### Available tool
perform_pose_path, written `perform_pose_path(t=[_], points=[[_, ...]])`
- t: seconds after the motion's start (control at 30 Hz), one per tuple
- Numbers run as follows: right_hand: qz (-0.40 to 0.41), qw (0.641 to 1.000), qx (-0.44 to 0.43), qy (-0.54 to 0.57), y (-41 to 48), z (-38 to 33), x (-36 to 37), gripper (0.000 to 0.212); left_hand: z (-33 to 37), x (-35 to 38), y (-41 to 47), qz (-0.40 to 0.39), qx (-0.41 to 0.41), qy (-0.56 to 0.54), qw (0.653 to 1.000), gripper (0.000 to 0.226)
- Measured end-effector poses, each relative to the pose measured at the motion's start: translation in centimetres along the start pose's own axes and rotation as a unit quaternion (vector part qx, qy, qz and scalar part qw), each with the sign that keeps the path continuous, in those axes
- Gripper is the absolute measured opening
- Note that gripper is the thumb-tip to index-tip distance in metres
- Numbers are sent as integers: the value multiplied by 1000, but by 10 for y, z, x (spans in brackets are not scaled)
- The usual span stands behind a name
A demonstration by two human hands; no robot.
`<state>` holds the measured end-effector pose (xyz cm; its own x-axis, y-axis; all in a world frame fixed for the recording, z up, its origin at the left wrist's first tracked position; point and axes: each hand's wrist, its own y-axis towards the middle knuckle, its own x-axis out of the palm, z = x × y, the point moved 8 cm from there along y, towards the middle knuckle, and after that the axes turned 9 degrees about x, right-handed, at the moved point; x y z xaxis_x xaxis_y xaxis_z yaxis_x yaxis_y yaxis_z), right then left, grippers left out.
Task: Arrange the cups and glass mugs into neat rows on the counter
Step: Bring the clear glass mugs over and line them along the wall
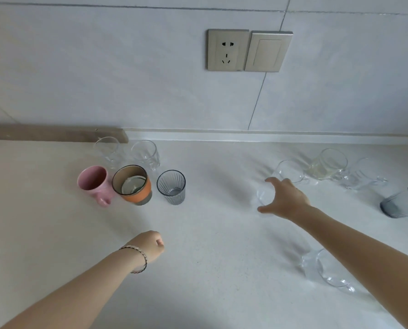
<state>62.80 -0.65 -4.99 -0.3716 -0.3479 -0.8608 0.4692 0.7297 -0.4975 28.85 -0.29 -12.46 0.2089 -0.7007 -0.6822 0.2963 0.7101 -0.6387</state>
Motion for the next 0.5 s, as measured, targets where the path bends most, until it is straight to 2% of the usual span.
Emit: perform_pose_path(t=[0.07, 0.23, 0.5], points=[[9, 999, -30, 16, 8, -43, -9, 86, -17, -11, 1, 8, -14, -9, 1000, 20], [18, 995, -95, 33, 35, -154, -20, 85, -50, -29, 10, 9, -29, -19, 999, 12], [-4, 993, -119, -8, 64, -268, 12, 86, -72, -39, 31, -9, -14, -36, 999, 10]])
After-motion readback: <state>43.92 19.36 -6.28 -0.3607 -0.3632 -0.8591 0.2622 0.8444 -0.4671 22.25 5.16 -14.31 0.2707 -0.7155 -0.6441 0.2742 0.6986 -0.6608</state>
